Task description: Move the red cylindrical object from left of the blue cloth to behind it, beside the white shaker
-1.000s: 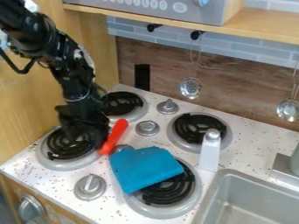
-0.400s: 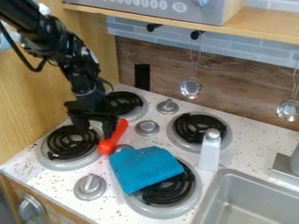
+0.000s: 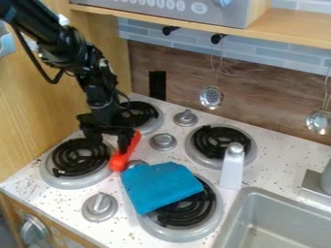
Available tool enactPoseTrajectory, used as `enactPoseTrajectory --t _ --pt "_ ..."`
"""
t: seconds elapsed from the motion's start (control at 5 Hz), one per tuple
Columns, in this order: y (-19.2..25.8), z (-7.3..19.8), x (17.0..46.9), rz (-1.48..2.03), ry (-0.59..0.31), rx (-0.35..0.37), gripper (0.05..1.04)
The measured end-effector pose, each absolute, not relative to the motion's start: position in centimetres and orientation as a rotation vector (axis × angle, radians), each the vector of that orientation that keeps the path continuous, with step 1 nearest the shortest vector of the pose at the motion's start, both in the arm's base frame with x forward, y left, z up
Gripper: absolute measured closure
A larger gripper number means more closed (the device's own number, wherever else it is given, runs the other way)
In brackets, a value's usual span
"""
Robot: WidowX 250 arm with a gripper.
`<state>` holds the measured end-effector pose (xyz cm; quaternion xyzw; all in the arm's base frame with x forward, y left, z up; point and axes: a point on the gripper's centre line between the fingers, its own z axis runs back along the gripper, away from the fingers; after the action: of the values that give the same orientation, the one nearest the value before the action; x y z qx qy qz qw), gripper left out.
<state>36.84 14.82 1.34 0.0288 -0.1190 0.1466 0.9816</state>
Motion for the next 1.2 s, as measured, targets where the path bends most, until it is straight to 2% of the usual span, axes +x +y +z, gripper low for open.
enactPoseTrajectory --t 0.6,0.8,1.0,1.2 --pt "14.44 0.46 38.05 0.308 -0.243 0.072 0.082" --pt "14.47 0.44 38.08 0.313 -0.242 0.083 0.12" --pt "14.68 0.56 38.38 0.35 -0.268 0.099 0.355" --pt "14.87 0.39 38.36 0.382 -0.282 0.109 0.527"
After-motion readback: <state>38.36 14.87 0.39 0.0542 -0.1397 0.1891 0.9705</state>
